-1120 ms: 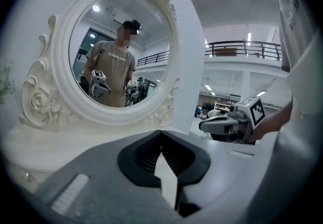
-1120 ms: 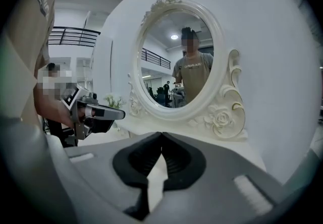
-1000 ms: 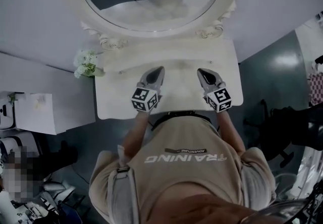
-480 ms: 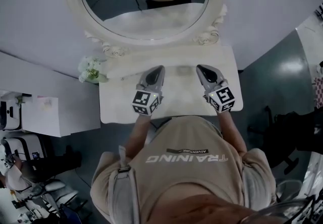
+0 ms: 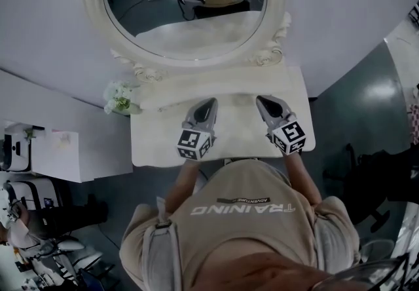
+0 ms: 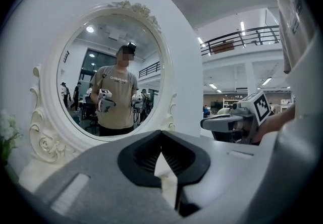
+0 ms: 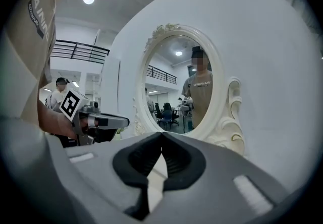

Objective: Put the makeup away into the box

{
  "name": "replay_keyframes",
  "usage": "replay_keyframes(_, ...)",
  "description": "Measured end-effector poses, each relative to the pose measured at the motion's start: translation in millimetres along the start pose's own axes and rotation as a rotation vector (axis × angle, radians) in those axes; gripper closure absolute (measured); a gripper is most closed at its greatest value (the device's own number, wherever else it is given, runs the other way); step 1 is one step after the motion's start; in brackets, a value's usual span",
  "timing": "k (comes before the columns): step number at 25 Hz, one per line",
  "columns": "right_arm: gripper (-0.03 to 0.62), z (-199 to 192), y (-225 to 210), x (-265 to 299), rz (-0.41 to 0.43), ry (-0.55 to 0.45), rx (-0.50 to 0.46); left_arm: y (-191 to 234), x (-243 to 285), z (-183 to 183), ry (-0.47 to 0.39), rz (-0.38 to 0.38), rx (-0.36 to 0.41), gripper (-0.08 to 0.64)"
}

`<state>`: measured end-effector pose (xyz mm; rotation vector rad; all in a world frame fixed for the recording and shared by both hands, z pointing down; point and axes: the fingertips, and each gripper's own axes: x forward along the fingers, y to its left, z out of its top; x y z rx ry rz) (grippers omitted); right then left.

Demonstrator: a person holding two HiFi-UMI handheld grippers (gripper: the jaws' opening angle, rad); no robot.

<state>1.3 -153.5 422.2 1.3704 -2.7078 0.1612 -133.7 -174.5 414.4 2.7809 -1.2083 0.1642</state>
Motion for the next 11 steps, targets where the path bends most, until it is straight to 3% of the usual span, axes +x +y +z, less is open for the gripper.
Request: replay_keyframes(11, 0.589, 4, 13, -8, 0.030, -0.002, -0.015, -11, -16, 7, -0.018, -0.005, 0.010, 0.560)
